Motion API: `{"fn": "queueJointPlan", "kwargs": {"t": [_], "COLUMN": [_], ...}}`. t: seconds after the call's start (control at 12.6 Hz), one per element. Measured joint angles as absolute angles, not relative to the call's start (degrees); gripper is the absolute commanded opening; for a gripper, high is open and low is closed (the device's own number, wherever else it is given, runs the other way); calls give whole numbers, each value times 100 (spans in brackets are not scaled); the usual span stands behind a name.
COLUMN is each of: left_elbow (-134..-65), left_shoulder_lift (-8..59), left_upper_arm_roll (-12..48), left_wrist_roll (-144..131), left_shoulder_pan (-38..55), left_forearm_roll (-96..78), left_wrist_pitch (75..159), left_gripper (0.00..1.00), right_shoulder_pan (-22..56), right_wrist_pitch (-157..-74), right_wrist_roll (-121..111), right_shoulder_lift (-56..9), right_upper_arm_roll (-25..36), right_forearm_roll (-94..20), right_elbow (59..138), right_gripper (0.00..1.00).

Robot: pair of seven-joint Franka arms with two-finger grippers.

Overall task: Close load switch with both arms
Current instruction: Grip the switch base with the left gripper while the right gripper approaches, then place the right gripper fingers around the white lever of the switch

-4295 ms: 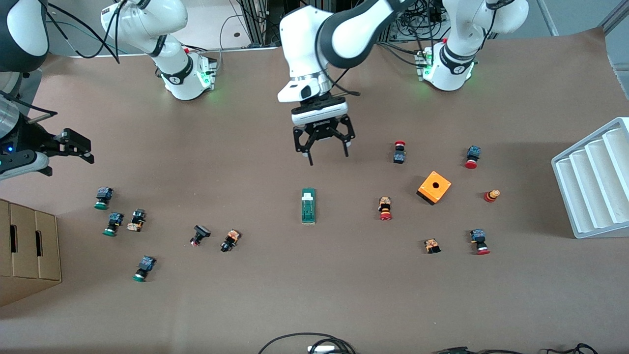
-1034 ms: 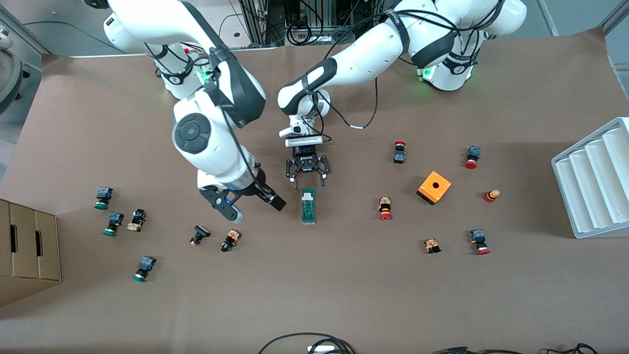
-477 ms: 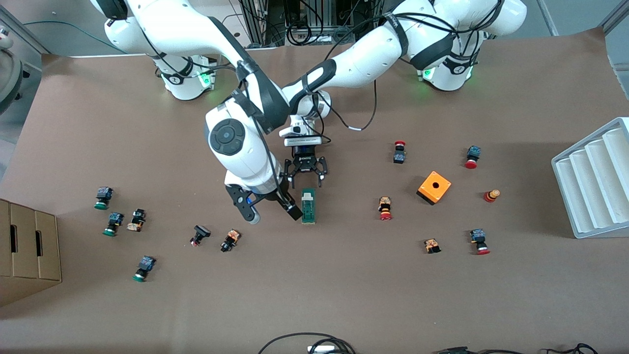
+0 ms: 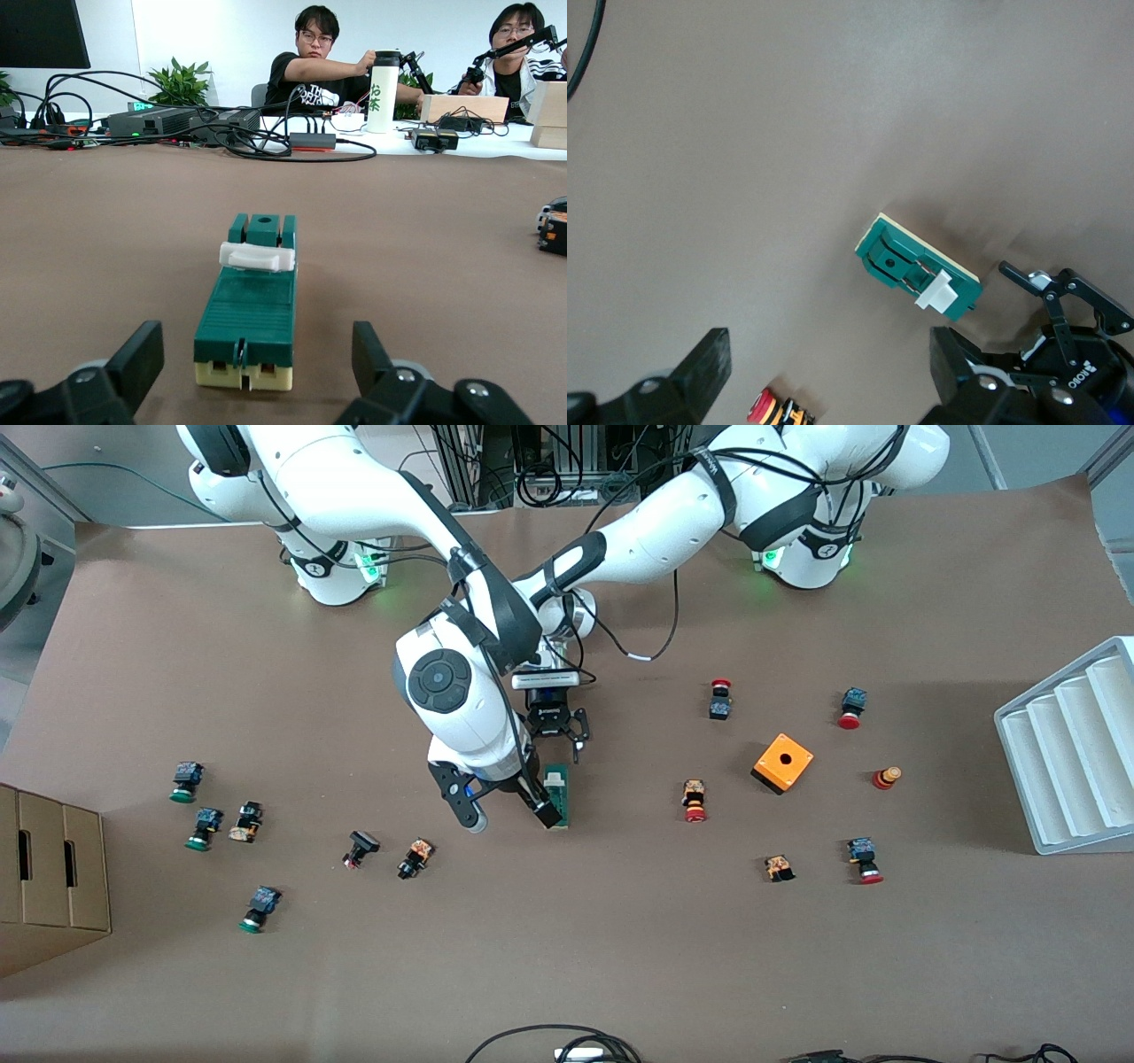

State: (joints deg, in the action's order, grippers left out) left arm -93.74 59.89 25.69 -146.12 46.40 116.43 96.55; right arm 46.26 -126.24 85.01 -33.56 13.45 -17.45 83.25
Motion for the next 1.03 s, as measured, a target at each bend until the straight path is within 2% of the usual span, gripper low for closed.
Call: {"fn": "queueJointPlan", "kwargs": {"t": [0.4,0.56,0.72,0.8,1.03], "left_elbow": [-9347,-9347,-9346,-9345,-9329], "left_shoulder_lift": [5992,6010,6067,6092,6112], "left_upper_arm_roll": [2566,2565,2563,2559,2557], "left_wrist_roll": [-14616,-14672,-14760,-14782,-14799], "left_shoulder_pan": [4636,4636,4635,4635,4632], "left_forearm_roll": [11643,11643,11643,11643,11643], "left_wrist_pitch": [9655,9656,9657,9656,9656], "left_gripper": [80,70,70,65,57], "right_shoulder_pan": [4625,4625,4623,4623,4623], "right_wrist_pitch": [-12624,-12624,-12624,-12624,-12624], "right_wrist_roll": [8508,8508,8509,8510,8512], "right_shoulder_lift": [-3371,-3380,-3387,-3396,-3417], "right_upper_arm_roll": [1366,1372,1375,1375,1374], "right_forearm_roll": [-1745,-1745,-1745,-1745,-1745], "right_elbow": [8310,8296,8289,8286,8282], "right_gripper": [100,100,100,100,100]}}
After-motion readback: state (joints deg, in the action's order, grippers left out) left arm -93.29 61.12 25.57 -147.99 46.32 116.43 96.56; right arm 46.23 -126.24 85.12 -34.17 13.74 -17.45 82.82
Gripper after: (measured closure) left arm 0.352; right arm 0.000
